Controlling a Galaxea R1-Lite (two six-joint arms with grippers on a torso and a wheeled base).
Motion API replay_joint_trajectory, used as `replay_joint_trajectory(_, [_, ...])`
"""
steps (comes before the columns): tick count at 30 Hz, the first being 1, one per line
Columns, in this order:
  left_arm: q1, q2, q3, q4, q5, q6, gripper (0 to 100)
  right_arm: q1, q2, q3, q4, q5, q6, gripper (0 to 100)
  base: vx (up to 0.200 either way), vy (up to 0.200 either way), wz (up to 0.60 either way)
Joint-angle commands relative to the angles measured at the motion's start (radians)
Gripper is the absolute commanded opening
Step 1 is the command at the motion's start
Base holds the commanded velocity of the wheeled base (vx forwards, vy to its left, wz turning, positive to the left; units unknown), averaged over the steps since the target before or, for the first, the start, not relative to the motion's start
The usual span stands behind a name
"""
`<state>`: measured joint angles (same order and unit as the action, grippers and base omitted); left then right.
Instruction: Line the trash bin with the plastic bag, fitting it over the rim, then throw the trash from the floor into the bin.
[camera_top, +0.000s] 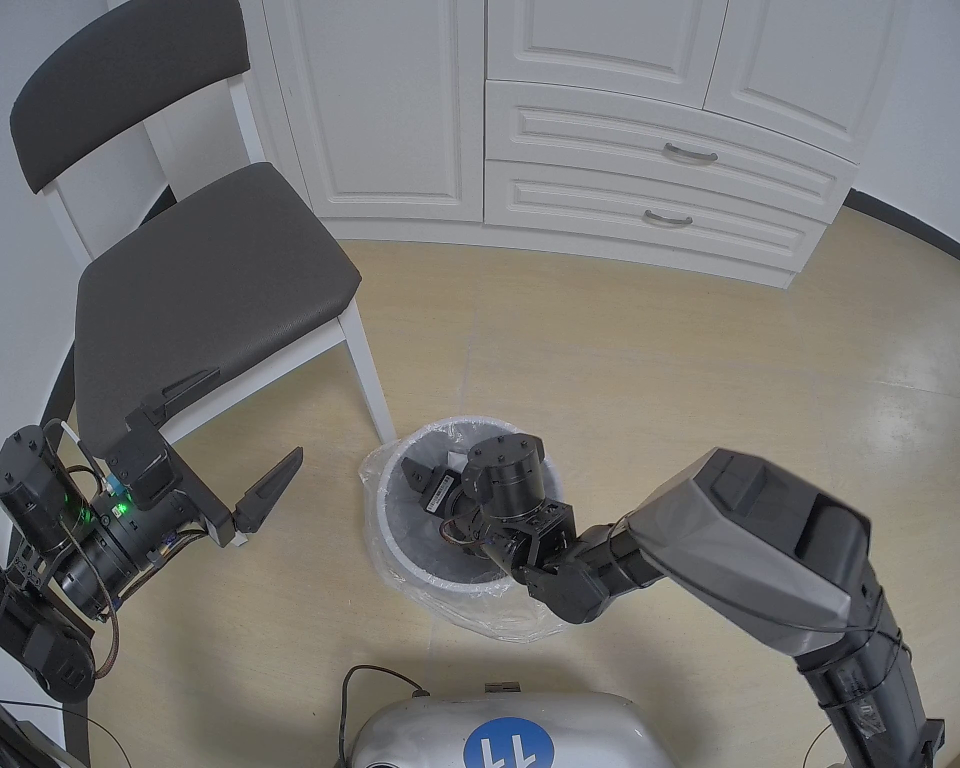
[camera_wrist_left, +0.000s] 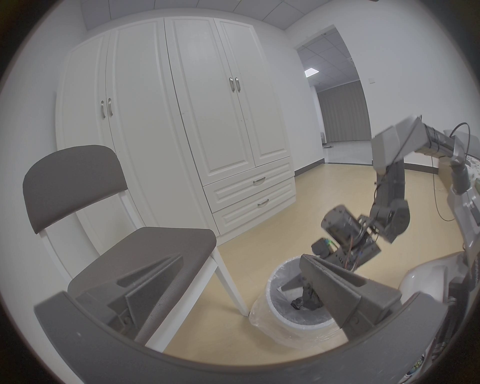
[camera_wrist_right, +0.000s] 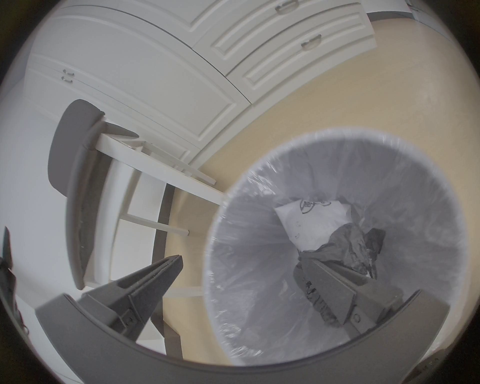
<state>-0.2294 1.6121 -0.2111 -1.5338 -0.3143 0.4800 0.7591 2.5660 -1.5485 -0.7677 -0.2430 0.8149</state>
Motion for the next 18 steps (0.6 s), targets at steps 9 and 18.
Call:
replay_joint_trajectory(9, [-0.015,0.0,0.01,0.0,0.001,-0.003,100,0.006,-0.576,0.508,-0.012,-0.001,-0.451,100,0.0,0.0,0.0])
replay_joint_trajectory(18, [-0.034,0.015,0.016,0.0,0.011,-0.009,100,-0.095,-0.716,0.693,0.027,-0.124,-0.761,100,0.0,0.0,0.0])
